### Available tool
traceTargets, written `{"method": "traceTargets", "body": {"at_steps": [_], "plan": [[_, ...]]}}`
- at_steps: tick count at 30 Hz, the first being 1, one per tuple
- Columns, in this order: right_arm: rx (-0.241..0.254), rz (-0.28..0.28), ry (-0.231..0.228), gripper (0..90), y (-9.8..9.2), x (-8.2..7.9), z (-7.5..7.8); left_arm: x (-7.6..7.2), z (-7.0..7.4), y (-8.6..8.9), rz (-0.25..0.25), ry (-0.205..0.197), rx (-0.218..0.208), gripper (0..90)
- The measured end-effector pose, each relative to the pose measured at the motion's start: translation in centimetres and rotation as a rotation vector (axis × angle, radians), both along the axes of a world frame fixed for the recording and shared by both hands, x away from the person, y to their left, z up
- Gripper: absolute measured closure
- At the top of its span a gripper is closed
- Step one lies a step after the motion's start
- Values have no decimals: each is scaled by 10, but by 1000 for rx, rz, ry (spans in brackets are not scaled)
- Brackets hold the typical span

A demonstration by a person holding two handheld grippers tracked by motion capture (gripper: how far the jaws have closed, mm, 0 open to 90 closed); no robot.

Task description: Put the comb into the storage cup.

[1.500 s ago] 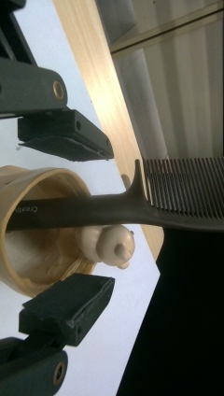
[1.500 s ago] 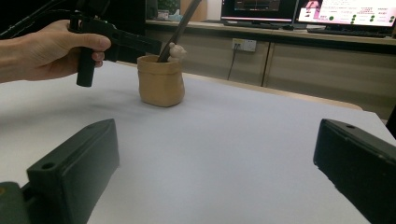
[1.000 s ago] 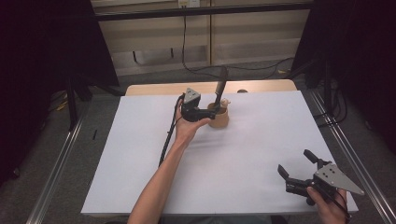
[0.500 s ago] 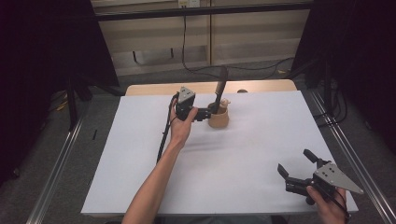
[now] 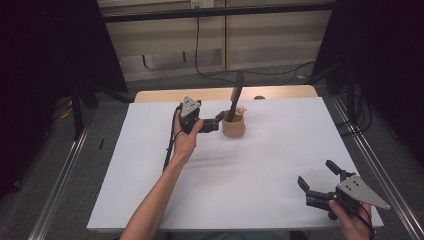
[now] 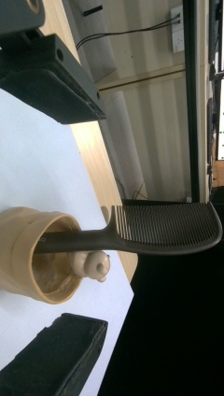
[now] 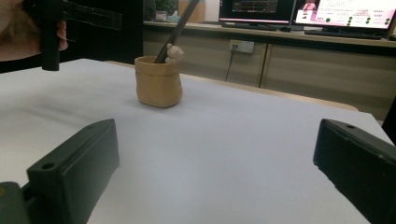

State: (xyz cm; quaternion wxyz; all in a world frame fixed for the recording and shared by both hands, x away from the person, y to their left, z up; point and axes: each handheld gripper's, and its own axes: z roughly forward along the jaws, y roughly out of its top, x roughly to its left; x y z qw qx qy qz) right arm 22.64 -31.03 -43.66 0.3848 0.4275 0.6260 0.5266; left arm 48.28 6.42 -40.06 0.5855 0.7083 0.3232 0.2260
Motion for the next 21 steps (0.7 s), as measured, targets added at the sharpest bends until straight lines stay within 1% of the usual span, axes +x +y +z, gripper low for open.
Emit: {"method": "traceTargets", "body": {"at_steps": [4, 7, 9, 11, 15, 17, 18, 19, 21], "plan": [[0, -7, 0, 0, 0, 0, 0, -8, 3, 4, 2, -17, -14, 20], [-2, -8, 2, 0, 0, 0, 0, -13, 3, 7, 1, -15, -18, 19], [-2, -8, 1, 0, 0, 0, 0, -18, 4, 10, -6, -30, -12, 13], [-4, -9, 1, 0, 0, 0, 0, -23, 5, 13, -11, -43, -23, 12], [-4, -11, 0, 0, 0, 0, 0, -31, 8, 19, -17, -34, -45, 14], [-3, -12, 1, 0, 0, 0, 0, -37, 9, 23, -4, -33, -58, 14], [-4, -11, 1, 0, 0, 0, 0, -40, 10, 24, -3, -30, -57, 14], [-3, -11, 2, 0, 0, 0, 0, -43, 11, 26, -12, -29, -64, 14], [-3, -15, 0, 0, 0, 1, 0, -48, 12, 32, -19, -33, -62, 19]]}}
